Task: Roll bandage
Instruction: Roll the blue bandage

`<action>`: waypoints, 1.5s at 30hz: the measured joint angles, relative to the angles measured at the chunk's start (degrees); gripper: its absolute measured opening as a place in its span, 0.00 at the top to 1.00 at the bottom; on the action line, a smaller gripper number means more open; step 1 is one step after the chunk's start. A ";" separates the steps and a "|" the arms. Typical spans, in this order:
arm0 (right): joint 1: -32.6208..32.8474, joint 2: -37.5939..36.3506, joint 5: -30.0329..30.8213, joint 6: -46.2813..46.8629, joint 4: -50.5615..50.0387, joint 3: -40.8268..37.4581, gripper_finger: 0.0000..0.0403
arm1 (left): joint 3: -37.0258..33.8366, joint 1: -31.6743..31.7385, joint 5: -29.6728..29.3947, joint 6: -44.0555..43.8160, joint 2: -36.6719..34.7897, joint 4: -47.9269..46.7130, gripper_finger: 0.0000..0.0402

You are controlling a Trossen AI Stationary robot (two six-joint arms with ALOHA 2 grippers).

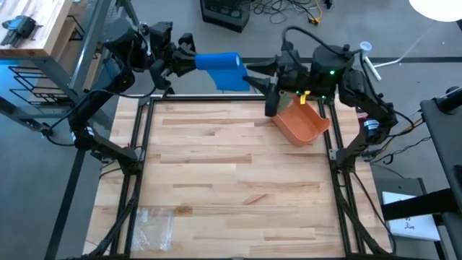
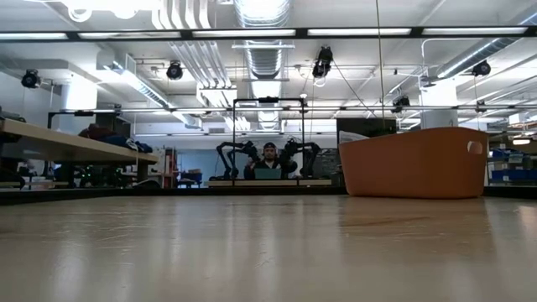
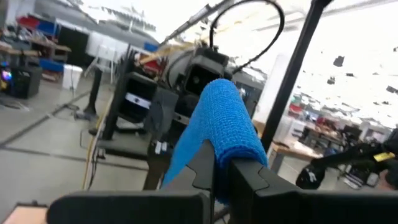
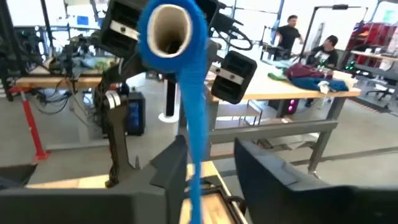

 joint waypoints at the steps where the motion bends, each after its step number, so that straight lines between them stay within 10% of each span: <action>1: 0.00 -0.27 -0.05 0.40 0.05 0.00 0.65 | 0.02 0.34 -0.13 -0.60 0.00 1.01 0.98; 17: 0.04 2.93 -0.08 2.29 7.08 -0.02 0.57 | 0.02 1.29 -0.09 -5.63 -0.04 17.60 0.98; 31: 0.22 4.99 -0.59 3.37 10.27 -0.06 0.97 | 0.02 2.65 -0.45 -6.34 -0.04 19.43 0.98; 45: 4.44 5.31 -2.46 8.40 13.46 -0.06 1.00 | -0.07 6.71 -14.41 7.05 1.19 11.03 0.98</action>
